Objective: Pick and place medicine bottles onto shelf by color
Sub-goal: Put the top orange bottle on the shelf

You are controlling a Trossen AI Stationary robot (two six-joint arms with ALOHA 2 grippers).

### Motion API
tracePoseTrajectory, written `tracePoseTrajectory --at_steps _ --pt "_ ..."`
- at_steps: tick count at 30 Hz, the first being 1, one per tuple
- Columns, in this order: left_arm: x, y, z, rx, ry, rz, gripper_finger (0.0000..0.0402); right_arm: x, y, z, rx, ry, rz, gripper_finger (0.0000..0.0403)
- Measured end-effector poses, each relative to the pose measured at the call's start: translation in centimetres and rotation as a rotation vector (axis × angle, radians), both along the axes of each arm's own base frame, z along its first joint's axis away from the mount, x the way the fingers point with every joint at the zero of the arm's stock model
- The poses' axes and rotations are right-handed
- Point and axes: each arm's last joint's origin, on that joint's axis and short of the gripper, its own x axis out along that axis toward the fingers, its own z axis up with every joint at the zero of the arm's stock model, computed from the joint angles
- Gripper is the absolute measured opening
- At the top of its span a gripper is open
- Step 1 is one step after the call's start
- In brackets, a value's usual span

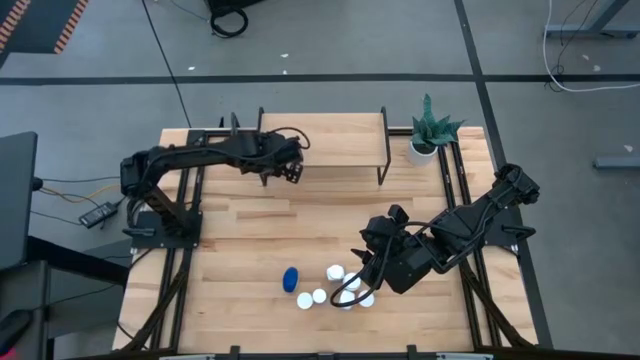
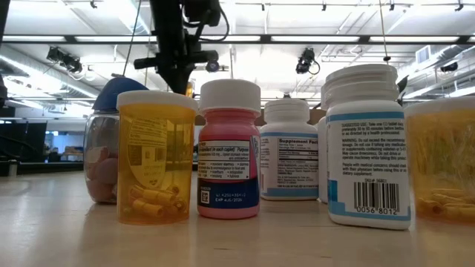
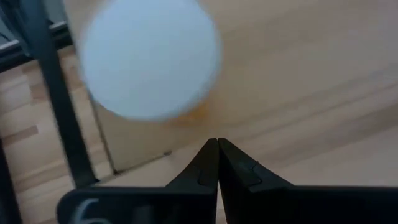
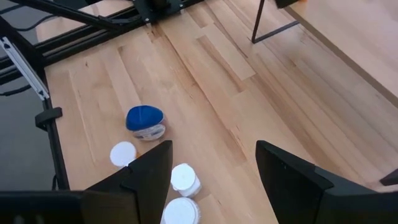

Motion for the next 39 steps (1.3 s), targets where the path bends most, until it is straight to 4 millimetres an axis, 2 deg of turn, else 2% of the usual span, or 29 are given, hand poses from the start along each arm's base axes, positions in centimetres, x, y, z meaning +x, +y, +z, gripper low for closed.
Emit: tracePoseTrajectory --at_steps 22,39 --pt "-1.2 3.9 0.1 0.032 0.056 -0.029 0.0011 0.0 -0.1 0.0 0.012 -0.004 -0.013 0.0239" --pt "-1.9 6.8 0.4 0.049 -0.002 -0.014 0.0004 0.1 -0.2 0.0 0.016 -0.006 -0.022 0.0239"
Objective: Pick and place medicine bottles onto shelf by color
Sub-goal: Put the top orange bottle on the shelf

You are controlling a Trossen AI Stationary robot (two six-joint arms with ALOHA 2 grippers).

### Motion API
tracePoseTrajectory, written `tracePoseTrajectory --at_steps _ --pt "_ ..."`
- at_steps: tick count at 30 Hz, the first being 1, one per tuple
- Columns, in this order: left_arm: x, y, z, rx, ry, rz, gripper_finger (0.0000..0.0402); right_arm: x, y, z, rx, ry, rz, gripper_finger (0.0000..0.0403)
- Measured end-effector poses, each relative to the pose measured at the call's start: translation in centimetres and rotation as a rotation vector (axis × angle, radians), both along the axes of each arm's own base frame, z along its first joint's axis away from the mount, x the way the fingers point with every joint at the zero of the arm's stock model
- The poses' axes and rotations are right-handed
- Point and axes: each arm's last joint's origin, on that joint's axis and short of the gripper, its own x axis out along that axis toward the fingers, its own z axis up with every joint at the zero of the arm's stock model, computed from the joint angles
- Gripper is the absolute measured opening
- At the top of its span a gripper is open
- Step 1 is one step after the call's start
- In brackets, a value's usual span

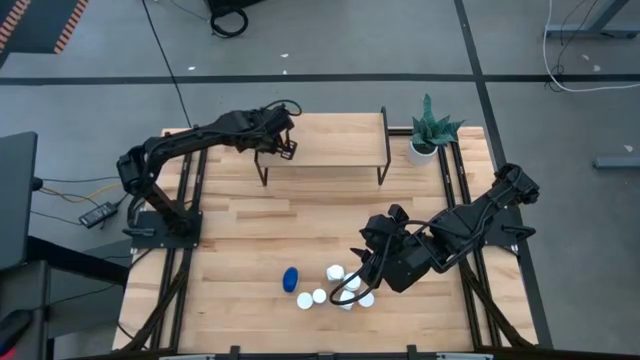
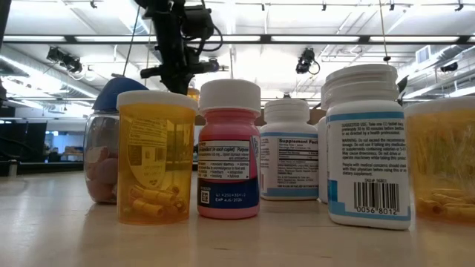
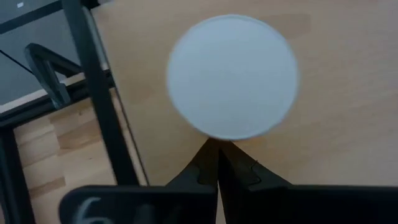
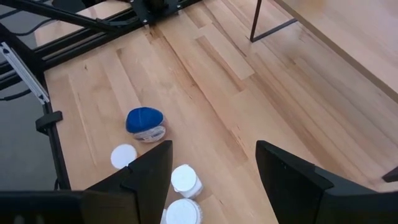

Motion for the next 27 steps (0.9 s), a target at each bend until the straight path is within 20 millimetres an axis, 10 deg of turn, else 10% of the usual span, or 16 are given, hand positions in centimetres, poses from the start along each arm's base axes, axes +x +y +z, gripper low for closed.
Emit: tracePoseTrajectory --at_steps 15,27 --pt "2.4 -3.4 0.5 -0.098 -0.156 -0.150 0.0006 0.1 -0.2 0.1 -0.026 -0.018 -0.022 0.0239" --pt "1.2 -0.6 0.6 0.001 -0.121 -0.051 0.0011 0.1 -0.3 0.1 -0.020 -0.014 -0.023 0.0239"
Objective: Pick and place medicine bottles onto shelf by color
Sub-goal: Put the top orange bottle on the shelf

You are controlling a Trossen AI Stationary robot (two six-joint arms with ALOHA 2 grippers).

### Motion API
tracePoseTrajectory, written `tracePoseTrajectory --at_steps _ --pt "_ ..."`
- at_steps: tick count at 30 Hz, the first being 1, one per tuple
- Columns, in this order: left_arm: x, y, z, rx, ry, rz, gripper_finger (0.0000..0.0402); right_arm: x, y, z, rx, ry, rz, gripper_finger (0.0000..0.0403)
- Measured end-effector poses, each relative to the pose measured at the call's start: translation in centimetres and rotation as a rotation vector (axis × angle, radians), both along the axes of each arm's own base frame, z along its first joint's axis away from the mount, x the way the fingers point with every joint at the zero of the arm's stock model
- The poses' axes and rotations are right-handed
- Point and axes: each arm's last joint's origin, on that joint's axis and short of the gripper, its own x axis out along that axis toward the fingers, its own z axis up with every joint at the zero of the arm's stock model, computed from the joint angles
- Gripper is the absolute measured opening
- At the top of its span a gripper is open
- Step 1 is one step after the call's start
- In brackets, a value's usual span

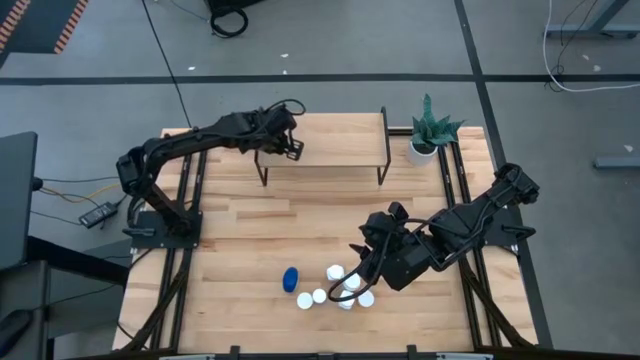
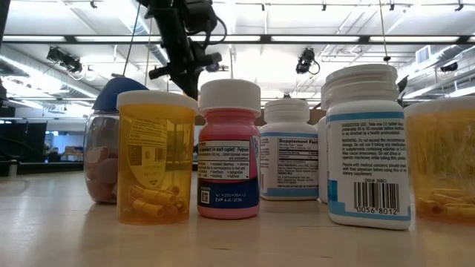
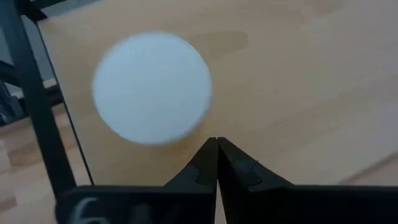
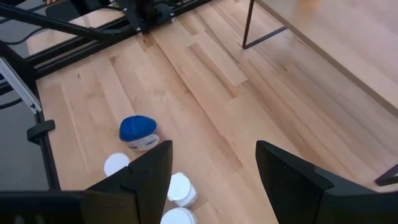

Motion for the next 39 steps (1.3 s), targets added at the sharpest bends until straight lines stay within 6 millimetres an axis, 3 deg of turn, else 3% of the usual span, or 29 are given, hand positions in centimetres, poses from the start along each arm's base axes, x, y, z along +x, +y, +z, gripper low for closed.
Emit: tracePoseTrajectory --at_steps 20,39 --pt "-1.3 2.7 0.1 0.041 0.026 0.006 0.0009 0.0 0.0 0.0 0.015 -0.001 -0.006 0.0239" --pt "-1.7 3.6 0.2 0.056 0.031 -0.021 0.0008 0.0 0.0 0.0 0.016 -0.002 -0.006 0.0239"
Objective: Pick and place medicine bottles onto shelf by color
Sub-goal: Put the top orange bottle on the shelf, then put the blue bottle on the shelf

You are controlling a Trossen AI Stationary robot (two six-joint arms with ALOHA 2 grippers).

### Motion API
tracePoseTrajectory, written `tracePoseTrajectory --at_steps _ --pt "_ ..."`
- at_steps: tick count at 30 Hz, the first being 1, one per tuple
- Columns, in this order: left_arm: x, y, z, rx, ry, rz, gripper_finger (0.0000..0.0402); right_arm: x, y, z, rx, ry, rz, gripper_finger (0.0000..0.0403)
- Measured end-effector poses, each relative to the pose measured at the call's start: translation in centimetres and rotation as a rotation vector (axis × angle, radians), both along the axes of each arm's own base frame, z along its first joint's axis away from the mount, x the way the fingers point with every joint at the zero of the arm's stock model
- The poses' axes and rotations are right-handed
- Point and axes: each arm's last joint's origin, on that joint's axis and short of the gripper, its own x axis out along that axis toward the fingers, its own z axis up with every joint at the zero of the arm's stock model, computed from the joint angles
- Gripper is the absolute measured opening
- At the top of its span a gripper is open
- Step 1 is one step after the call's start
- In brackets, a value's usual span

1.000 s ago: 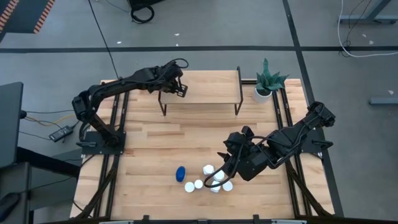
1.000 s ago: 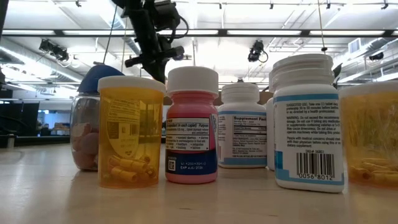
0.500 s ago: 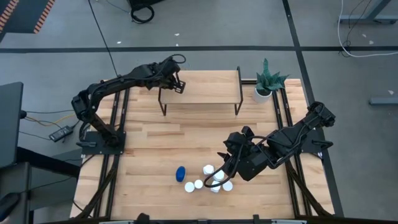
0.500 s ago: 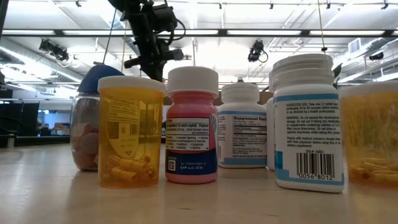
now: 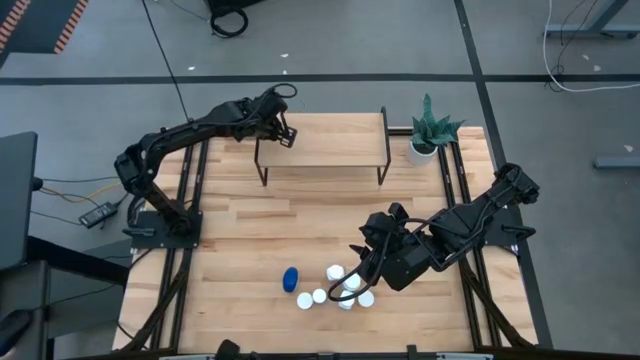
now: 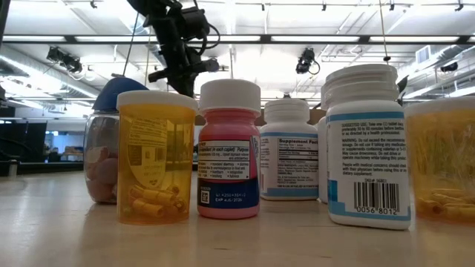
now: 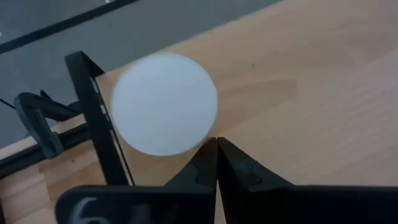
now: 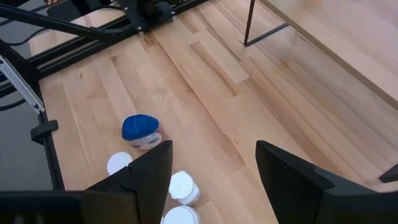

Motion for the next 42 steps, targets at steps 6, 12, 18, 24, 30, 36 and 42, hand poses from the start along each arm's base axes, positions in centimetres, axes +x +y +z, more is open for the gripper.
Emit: tracePoseTrajectory --at_steps 6,12,18,24,30,36,42 --pt "-0.2 -0.8 0.0 -0.042 0.029 -0.018 0.0008 0.0 0.0 0.0 0.010 -0.005 -0.011 0.0239" --pt "-0.7 -0.8 -0.1 -0.037 0.084 0.007 0.0005 0.1 -0.2 0.0 0.004 -0.004 -0.016 0.0239" --pt "-1.0 -0.2 0.0 -0.021 0.070 0.032 0.0011 0.1 -0.2 0.0 0.010 -0.007 -0.022 0.0239" --pt "-0.7 0.1 0.2 0.005 0.032 0.033 0.0006 0.1 -0.2 0.0 0.011 -0.008 -0.023 0.0239" --pt "-0.5 0.3 0.2 0.017 0.014 0.035 0.0010 0.1 -0.2 0.0 0.012 -0.008 -0.025 0.0239" --pt "-0.7 0.3 0.1 0.001 0.028 0.024 0.0006 0.1 -0.2 0.0 0.025 -0.012 -0.034 0.0239" --pt "-1.4 -2.1 1.1 -0.091 0.034 -0.051 0.0007 0.1 -0.2 0.0 0.022 -0.011 -0.031 0.0239"
